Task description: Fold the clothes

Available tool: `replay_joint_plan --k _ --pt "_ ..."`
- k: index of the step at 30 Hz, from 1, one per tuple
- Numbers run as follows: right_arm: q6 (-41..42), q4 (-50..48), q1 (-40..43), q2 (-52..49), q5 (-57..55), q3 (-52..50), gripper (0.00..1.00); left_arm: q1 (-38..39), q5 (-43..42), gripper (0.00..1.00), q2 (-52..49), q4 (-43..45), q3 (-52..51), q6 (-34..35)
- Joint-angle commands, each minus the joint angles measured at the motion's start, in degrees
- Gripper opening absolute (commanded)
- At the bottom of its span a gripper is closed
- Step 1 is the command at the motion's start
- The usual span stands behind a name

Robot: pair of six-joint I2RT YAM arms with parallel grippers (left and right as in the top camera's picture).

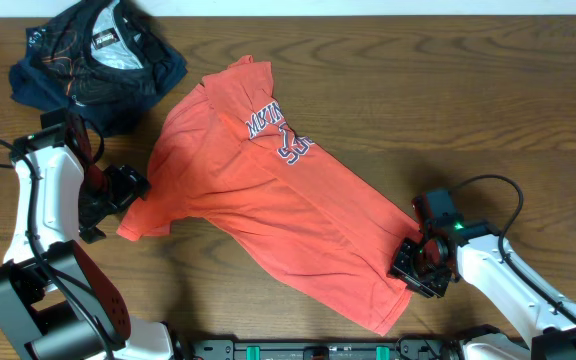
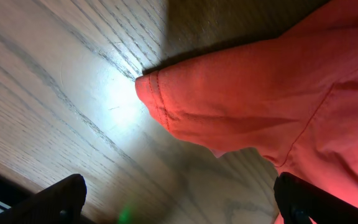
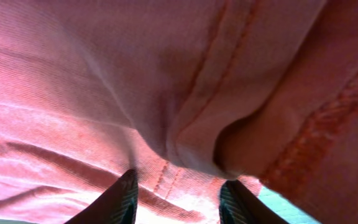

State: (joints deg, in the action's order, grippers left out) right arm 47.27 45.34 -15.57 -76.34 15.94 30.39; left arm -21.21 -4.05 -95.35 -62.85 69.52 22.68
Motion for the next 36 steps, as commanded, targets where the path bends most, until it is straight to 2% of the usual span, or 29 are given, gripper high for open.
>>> replay_joint_plan --k 1,8,18,33,36 --pt "0.9 1.0 -0.6 -0.1 -2.5 0.7 0.4 -0.1 0.6 0.98 0.7 -0.3 0.9 -0.1" --pt "-0.4 5.3 -0.6 -0.1 -4.6 4.0 0.43 -0.1 0.6 0.98 0.7 -0.3 0.9 -0.1" --pt "-1.2 4.7 -1.1 -0.1 -3.7 3.6 0.44 -0.1 0.7 0.98 0.7 -0.3 0.9 -0.2" --pt "1.0 2.4 -2.6 -0.1 -3.5 1.5 0.42 -0.1 0.6 0.98 0.7 -0.3 0.9 -0.3" --pt "1.0 2.0 -2.6 -0.1 -2.8 1.5 0.39 -0.1 0.6 0.98 0.7 -0.3 0.9 -0.3"
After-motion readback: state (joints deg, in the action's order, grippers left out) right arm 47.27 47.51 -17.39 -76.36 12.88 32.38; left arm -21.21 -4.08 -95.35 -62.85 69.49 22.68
